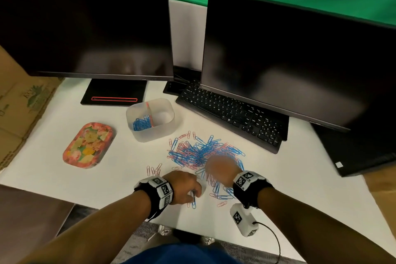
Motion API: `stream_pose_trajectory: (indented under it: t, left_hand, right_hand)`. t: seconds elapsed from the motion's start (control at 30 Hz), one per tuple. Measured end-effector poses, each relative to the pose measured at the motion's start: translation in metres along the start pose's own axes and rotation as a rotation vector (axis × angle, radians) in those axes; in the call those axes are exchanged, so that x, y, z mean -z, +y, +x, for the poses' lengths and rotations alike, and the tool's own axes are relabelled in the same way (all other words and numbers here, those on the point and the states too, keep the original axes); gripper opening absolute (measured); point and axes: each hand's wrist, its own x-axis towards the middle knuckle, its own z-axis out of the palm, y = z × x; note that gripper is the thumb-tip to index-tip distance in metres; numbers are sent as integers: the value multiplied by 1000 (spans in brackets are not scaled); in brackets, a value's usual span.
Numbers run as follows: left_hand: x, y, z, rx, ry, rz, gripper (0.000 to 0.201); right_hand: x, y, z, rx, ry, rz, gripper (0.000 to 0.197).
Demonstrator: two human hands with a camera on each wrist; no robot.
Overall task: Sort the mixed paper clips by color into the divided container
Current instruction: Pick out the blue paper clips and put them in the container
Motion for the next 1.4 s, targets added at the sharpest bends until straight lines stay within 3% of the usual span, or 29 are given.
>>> stream_pose_trajectory:
  t: [0.13, 0.27, 0.37, 0.5, 0.67, 0.8, 0.93, 1.1, 1.27, 1.4]
  left_hand:
    - [0, 8, 8, 15, -13, 55, 15]
    - [1, 10, 15, 59, -35, 137, 18]
    - [0, 3, 13, 93, 52, 73, 22]
    - [2, -21, 8, 225, 331, -470, 8]
    - [39, -50, -11, 478, 700, -1138, 19]
    - [75, -78, -28, 553, 851, -1400, 15]
    - [101, -113, -43, 679, 953, -1382, 23]
    - [117, -138, -54, 810, 917, -1408, 23]
    - [124, -146, -55, 789, 902, -1422, 9]
    - [126, -148, -53, 788, 958, -1307, 24]
  right_hand:
    - [5, -2, 2, -26, 16, 108, 13]
    - [8, -2, 5, -25, 68, 136, 11]
    - [11, -7, 4, -23, 113, 159, 16]
    - [18, -18, 7, -42, 139, 209, 29]
    - [17, -65, 31, -11, 92, 159, 29]
    - [13, -124, 62, 11, 34, 18, 27]
    - [2, -179, 102, 14, 14, -162, 30]
    - [-11, -217, 135, 41, -41, -332, 34]
    - [-25, -227, 155, 32, -86, -304, 29]
    - [-22, -229, 153, 75, -70, -282, 19]
